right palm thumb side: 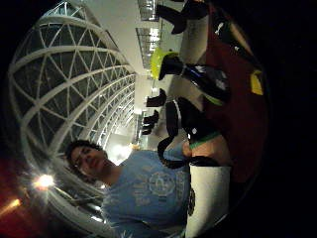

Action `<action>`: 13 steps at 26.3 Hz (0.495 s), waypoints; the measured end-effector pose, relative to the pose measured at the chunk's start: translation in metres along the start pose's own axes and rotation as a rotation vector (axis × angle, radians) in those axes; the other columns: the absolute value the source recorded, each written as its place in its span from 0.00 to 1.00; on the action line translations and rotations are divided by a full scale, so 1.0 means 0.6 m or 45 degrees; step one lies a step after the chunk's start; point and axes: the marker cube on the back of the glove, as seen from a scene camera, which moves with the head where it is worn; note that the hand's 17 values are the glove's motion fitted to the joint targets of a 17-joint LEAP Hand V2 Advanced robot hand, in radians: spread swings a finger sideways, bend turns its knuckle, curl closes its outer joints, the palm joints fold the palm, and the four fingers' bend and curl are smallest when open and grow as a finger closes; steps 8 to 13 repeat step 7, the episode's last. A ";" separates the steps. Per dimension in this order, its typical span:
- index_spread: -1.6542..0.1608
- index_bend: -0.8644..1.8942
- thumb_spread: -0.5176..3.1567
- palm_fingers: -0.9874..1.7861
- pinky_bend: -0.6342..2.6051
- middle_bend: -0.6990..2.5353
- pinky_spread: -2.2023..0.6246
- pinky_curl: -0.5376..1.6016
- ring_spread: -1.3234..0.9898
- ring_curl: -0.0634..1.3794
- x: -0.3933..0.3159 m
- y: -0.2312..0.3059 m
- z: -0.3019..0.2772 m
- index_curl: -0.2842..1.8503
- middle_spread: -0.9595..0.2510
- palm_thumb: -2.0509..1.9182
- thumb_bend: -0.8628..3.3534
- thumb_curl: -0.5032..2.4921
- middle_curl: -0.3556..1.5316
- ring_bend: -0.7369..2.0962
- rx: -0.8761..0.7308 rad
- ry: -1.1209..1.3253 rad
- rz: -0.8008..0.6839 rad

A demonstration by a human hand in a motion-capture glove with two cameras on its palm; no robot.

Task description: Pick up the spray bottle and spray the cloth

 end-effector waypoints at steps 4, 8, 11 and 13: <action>0.76 0.37 0.44 0.61 0.24 0.31 0.85 0.39 0.58 0.31 0.048 0.078 -0.088 0.27 0.75 0.70 0.20 0.32 0.44 0.40 0.129 0.306 0.063; 0.76 0.37 0.44 0.60 0.24 0.31 0.85 0.38 0.58 0.30 0.073 0.118 -0.127 0.28 0.75 0.70 0.20 0.32 0.44 0.39 0.178 0.403 0.106; 0.76 0.37 0.44 0.60 0.24 0.31 0.85 0.38 0.58 0.30 0.073 0.118 -0.127 0.28 0.75 0.70 0.20 0.32 0.44 0.39 0.178 0.403 0.106; 0.76 0.37 0.44 0.60 0.24 0.31 0.85 0.38 0.58 0.30 0.073 0.118 -0.127 0.28 0.75 0.70 0.20 0.32 0.44 0.39 0.178 0.403 0.106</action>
